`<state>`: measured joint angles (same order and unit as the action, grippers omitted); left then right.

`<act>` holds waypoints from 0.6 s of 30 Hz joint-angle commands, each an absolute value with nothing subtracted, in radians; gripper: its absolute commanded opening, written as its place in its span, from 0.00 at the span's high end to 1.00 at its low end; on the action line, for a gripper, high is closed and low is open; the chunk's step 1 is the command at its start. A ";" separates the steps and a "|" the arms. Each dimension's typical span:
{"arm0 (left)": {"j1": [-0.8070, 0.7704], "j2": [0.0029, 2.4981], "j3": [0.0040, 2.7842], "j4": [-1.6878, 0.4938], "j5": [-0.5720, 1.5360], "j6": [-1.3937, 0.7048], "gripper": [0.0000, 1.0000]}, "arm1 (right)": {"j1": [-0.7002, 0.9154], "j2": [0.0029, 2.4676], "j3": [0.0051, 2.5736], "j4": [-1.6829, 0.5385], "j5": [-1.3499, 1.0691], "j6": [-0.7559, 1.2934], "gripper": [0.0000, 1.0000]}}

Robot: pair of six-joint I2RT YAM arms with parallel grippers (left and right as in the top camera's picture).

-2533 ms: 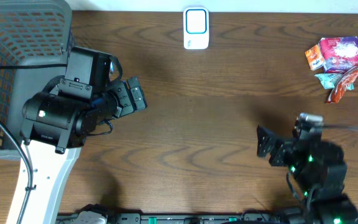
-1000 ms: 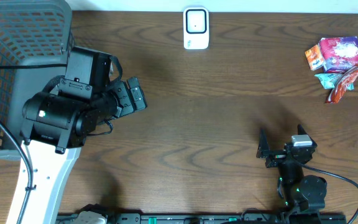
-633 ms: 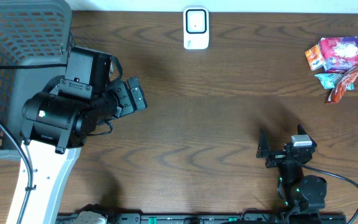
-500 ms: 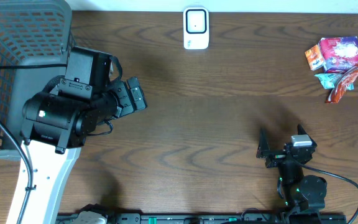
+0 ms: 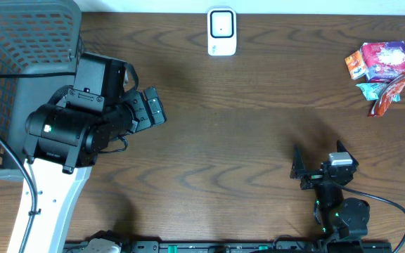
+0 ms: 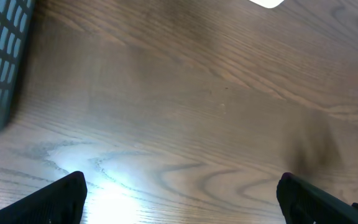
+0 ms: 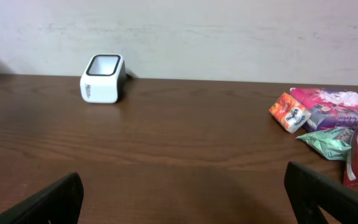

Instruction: Scan the item barcode

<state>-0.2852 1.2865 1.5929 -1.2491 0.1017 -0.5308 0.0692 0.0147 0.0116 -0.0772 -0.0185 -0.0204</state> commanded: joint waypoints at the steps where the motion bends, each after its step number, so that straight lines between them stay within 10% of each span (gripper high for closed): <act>1: -0.284 1.281 1.599 -1.250 0.096 -0.533 0.02 | 0.062 0.005 0.005 -0.075 -0.010 -0.039 0.01; 18: -0.284 1.281 1.599 -1.249 0.018 -0.521 0.02 | 0.062 0.006 0.005 -0.075 -0.009 -0.039 0.01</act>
